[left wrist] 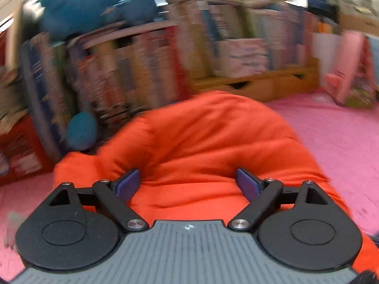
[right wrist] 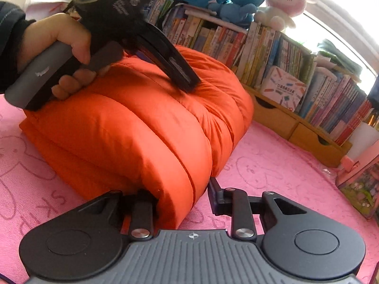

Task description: Fold clothes

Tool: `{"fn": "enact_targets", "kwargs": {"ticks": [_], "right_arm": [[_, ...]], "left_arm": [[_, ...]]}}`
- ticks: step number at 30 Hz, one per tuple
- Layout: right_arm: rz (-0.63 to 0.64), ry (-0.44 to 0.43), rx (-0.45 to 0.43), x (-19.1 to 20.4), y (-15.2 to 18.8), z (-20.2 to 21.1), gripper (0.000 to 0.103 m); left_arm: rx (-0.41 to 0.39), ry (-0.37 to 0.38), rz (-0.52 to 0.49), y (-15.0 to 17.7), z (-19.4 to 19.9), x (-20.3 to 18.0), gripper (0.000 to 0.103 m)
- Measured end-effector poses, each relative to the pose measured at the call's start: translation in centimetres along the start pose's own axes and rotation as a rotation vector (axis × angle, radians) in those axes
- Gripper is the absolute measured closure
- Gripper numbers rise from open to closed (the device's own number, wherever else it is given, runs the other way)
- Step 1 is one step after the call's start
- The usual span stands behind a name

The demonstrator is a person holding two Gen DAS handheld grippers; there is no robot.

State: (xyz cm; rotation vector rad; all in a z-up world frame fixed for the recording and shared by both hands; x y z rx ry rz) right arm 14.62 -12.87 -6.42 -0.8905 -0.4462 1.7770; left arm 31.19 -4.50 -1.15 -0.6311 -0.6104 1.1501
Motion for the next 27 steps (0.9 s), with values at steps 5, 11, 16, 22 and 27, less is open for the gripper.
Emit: {"fn": "enact_targets", "kwargs": {"ticks": [5,11,16,22,27], "right_arm": [[0.019,0.003,0.002,0.6,0.0,-0.2,0.074],[0.025,-0.007,0.007,0.6,-0.1,-0.4,0.074],[-0.052,-0.155,-0.040,-0.7,0.0,1.0,0.071],[-0.214,-0.608,-0.121,-5.3,1.0,5.9,0.048],[-0.189,-0.625,-0.308,-8.0,-3.0,9.8,0.016]], "left_arm": [[0.012,-0.119,0.166,0.8,-1.8,6.2,0.013],[0.053,-0.059,0.261,2.6,-3.5,8.5,0.005],[0.081,0.038,0.305,3.1,-3.8,8.8,0.005],[0.064,0.159,0.378,4.3,-4.0,8.8,0.005],[0.056,0.277,0.458,4.7,-4.4,9.6,0.005]]}}
Point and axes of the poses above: each gripper's, at about its wrist camera, not at the fingertips, and z roughly against the way its jaws point, x to its left, y to its underside, the point moved 9 cm from there along -z, roughly the way its jaws point, and after that the axes turned 12 degrees about x, right-handed, at the moved point
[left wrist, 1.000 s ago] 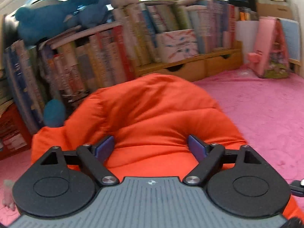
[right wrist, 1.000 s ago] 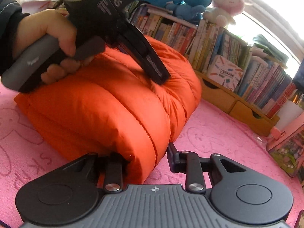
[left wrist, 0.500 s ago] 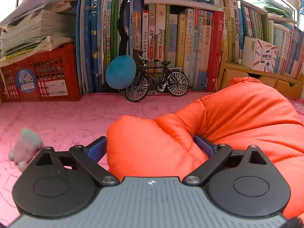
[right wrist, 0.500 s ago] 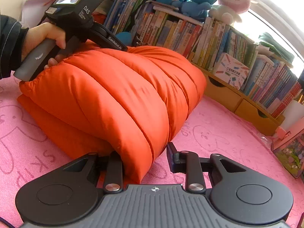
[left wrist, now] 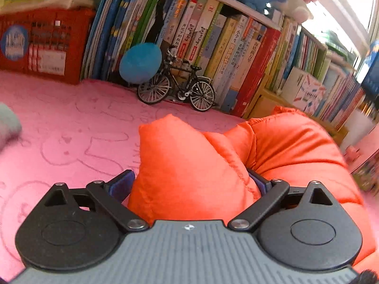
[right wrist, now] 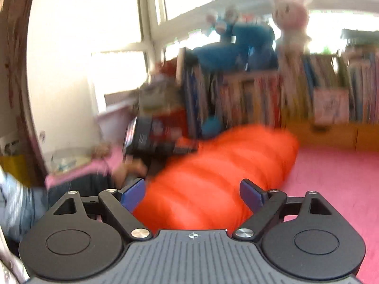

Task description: Fold clothes

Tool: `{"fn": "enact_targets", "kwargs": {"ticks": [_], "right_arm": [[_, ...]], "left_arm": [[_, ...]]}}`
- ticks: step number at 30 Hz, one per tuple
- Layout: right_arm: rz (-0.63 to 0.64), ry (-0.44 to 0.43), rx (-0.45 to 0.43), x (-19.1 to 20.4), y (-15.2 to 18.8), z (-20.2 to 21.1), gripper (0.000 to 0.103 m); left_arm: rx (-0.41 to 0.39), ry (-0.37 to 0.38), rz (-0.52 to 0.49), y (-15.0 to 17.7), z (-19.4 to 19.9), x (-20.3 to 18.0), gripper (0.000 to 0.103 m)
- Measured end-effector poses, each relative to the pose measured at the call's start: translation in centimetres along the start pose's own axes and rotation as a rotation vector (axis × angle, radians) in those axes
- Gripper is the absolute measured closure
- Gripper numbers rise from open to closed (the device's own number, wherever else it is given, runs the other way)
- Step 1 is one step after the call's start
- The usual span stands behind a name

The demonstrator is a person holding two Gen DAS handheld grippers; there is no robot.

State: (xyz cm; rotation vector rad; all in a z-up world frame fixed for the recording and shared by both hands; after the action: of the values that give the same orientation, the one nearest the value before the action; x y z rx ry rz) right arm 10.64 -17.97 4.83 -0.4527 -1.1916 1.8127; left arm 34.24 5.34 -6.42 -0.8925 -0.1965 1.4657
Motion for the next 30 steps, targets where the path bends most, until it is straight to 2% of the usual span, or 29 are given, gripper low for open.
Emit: {"fn": "enact_targets", "kwargs": {"ticks": [3,5,7,8,10,11,14,17,19,21,22,26,30], "right_arm": [[-0.005,0.110,-0.047,-1.9,-4.1,-2.8,0.016],[-0.014,0.165,-0.033,-2.8,-6.7,-7.1,0.021],[-0.027,0.208,-0.003,-4.1,-8.6,-11.5,0.033],[-0.030,0.239,0.026,-5.1,-9.4,-14.0,0.035],[-0.042,0.296,0.123,-7.7,-9.6,-19.3,0.048],[-0.050,0.328,0.171,-9.2,-9.1,-21.0,0.048],[-0.130,0.334,0.215,-12.8,-7.7,-23.4,0.046],[-0.235,0.334,0.179,-13.9,-7.8,-21.1,0.049],[-0.246,0.342,0.133,-13.3,-7.5,-18.1,0.037],[-0.220,0.323,0.077,-12.2,-6.3,-14.1,0.033],[-0.208,0.315,0.065,-11.7,-5.8,-12.6,0.027],[-0.064,0.356,0.058,-8.2,-1.3,-5.1,0.015],[0.115,0.419,0.122,-4.3,4.0,-1.8,0.009]], "left_arm": [[0.000,0.039,0.019,-0.2,0.2,0.2,0.006],[-0.015,0.042,0.010,-0.3,0.6,0.2,0.006],[-0.022,0.048,0.004,-0.4,0.8,0.2,0.006],[-0.019,0.053,0.007,-0.4,0.7,0.3,0.006],[-0.015,0.063,0.017,-0.4,0.5,0.5,0.005],[-0.014,0.066,0.020,-0.5,0.5,0.6,0.005],[-0.017,0.069,0.023,-0.6,0.4,0.7,0.004],[-0.029,0.069,0.018,-0.8,0.6,0.6,0.003],[-0.053,0.046,0.007,-0.9,1.2,0.6,0.003],[-0.092,0.019,-0.008,-1.1,2.3,0.4,0.003],[-0.113,0.006,-0.016,-1.3,2.9,0.3,0.003],[-0.251,-0.054,-0.045,-0.9,6.3,-0.5,0.004],[-0.303,-0.127,-0.121,0.9,9.4,-2.3,0.001]]}}
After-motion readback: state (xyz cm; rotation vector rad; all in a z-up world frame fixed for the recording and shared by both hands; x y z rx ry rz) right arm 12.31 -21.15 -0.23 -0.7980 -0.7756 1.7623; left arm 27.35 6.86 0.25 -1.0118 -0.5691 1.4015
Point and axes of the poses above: each gripper's, at about its wrist camera, not at the fingertips, and z roughly against the way its jaws point, x to its left, y to its underside, the point moved 9 cm from there along -z, roughly the way its jaws point, and after that the axes turned 12 degrees about x, right-handed, at the moved point
